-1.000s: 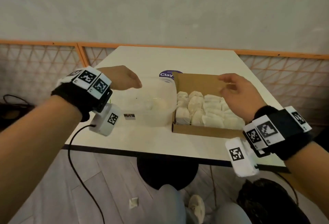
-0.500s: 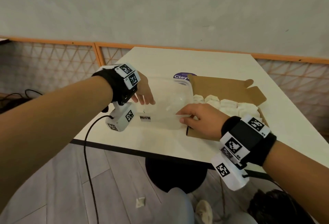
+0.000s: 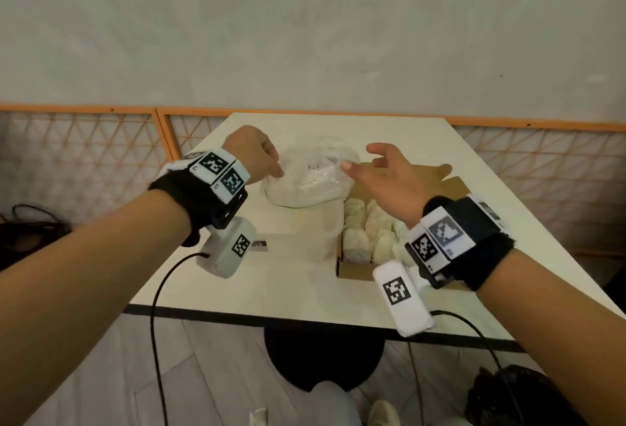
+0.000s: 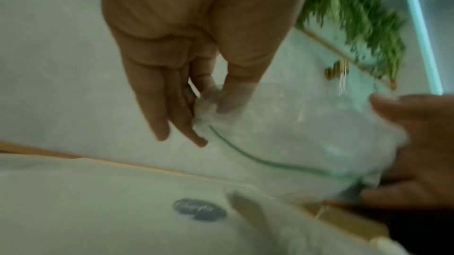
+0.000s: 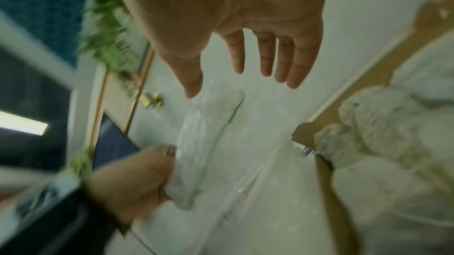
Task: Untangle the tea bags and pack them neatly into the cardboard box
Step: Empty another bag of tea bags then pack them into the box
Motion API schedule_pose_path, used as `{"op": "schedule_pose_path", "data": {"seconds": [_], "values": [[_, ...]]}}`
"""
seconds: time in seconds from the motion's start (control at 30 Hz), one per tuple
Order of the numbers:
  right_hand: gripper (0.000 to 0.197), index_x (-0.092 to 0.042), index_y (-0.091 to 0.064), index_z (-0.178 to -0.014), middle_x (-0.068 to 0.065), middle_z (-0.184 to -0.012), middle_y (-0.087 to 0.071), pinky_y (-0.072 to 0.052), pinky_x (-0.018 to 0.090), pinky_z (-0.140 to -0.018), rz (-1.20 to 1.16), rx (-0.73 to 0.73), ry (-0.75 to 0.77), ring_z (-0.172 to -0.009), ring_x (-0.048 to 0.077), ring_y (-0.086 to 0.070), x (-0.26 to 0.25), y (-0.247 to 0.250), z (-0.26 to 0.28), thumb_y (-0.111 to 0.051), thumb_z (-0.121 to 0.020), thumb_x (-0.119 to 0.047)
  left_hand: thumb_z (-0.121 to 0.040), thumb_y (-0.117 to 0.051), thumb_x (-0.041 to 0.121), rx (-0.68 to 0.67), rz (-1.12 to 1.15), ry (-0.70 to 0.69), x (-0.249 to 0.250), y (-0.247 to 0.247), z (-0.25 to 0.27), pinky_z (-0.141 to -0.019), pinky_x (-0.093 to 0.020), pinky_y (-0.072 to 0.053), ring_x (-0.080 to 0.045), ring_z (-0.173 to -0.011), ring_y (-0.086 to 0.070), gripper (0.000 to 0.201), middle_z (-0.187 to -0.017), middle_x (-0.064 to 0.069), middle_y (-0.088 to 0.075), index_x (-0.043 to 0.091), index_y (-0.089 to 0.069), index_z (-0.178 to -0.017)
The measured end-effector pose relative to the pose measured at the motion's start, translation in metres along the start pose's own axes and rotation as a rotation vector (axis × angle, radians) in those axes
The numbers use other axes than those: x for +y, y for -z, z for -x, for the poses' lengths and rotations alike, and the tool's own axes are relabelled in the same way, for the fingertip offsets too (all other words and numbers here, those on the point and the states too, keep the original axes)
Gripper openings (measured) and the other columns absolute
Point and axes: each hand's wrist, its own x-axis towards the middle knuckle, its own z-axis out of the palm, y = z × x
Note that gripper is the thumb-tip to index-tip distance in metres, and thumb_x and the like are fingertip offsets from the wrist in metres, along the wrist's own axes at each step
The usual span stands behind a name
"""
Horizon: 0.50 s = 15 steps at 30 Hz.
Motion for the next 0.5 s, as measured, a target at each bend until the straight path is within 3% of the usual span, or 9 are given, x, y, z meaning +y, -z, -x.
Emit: {"op": "schedule_pose_path", "data": {"seconds": [0.07,0.13,0.2,0.27,0.3,0.4,0.47,0.5], "values": [[0.063,-0.019,-0.047,-0.13,-0.001,-0.121,-0.058,-0.052,0.035,-0.086,-0.322,-0.127,-0.15,-0.106,0.017,-0.059,-0.005,0.006,-0.007,-0.063,-0.079,-0.053,-0.072,-0.079,0.01,0.117,0.111,-0.094,0.01,-0.001,0.006,-0.053,-0.024,-0.036,-0.015,-0.064,-0.05,0.029,-0.069,0.002,-0.052,0.016,-0.051,-0.071],[0.053,-0.016,-0.056,-0.122,0.004,-0.115,-0.066,-0.055,0.034,-0.074,-0.499,-0.224,-0.187,-0.101,0.021,-0.065,-0.003,0.01,-0.011,-0.066,-0.08,-0.046,-0.07,-0.077,0.004,0.179,0.206,-0.158,0.018,-0.009,0.012,-0.052,-0.024,-0.034,-0.013,-0.061,-0.045,0.032,-0.07,0.003,-0.048,0.015,-0.049,-0.081],[0.057,-0.011,-0.059,-0.119,0.009,-0.115,-0.067,-0.055,0.04,-0.081,-0.513,-0.19,-0.143,-0.103,0.025,-0.065,0.002,0.009,-0.012,-0.074,-0.072,-0.04,-0.07,-0.075,0.0,0.179,0.327,-0.127,0.026,-0.019,0.018,-0.054,-0.024,-0.036,-0.013,-0.065,-0.047,0.038,-0.075,0.002,-0.049,0.015,-0.05,-0.095],[0.054,-0.006,-0.058,-0.111,0.011,-0.11,-0.066,-0.053,0.044,-0.087,-0.363,-0.01,-0.051,-0.101,0.028,-0.064,0.006,0.01,-0.013,-0.077,-0.068,-0.034,-0.072,-0.073,-0.002,0.039,0.542,-0.061,0.035,-0.023,0.025,-0.054,-0.023,-0.039,-0.015,-0.067,-0.05,0.037,-0.082,-0.001,-0.053,0.014,-0.054,-0.101],[0.044,-0.005,-0.057,-0.108,0.011,-0.107,-0.065,-0.053,0.042,-0.085,-0.256,0.074,-0.011,-0.098,0.029,-0.063,0.005,0.011,-0.012,-0.073,-0.075,-0.029,-0.075,-0.071,-0.001,-0.076,0.687,-0.03,0.04,-0.023,0.029,-0.054,-0.023,-0.041,-0.015,-0.066,-0.052,0.032,-0.084,-0.001,-0.056,0.013,-0.057,-0.1],[0.028,-0.004,-0.053,-0.108,0.012,-0.102,-0.061,-0.047,0.032,-0.069,-0.071,0.21,0.055,-0.088,0.025,-0.059,0.003,0.02,-0.011,-0.06,-0.088,-0.022,-0.078,-0.071,0.021,-0.354,0.98,0.04,0.055,-0.021,0.045,-0.06,-0.023,-0.041,-0.014,-0.071,-0.054,0.009,-0.083,0.001,-0.058,0.02,-0.065,-0.084],[0.03,-0.007,-0.052,-0.109,0.008,-0.102,-0.061,-0.047,0.03,-0.069,-0.074,0.198,0.057,-0.083,0.019,-0.057,-0.001,0.025,-0.009,-0.06,-0.087,-0.025,-0.08,-0.071,0.027,-0.332,0.913,0.037,0.06,-0.028,0.044,-0.062,-0.024,-0.044,-0.014,-0.071,-0.058,0.01,-0.081,0.002,-0.061,0.019,-0.067,-0.084],[0.035,-0.009,-0.051,-0.11,0.008,-0.104,-0.062,-0.051,0.034,-0.075,-0.137,0.129,0.032,-0.087,0.02,-0.06,-0.003,0.027,-0.007,-0.064,-0.083,-0.027,-0.083,-0.07,0.024,-0.262,0.838,0.027,0.061,-0.033,0.042,-0.061,-0.024,-0.046,-0.014,-0.071,-0.06,0.011,-0.081,0.0,-0.064,0.015,-0.067,-0.088]]}}
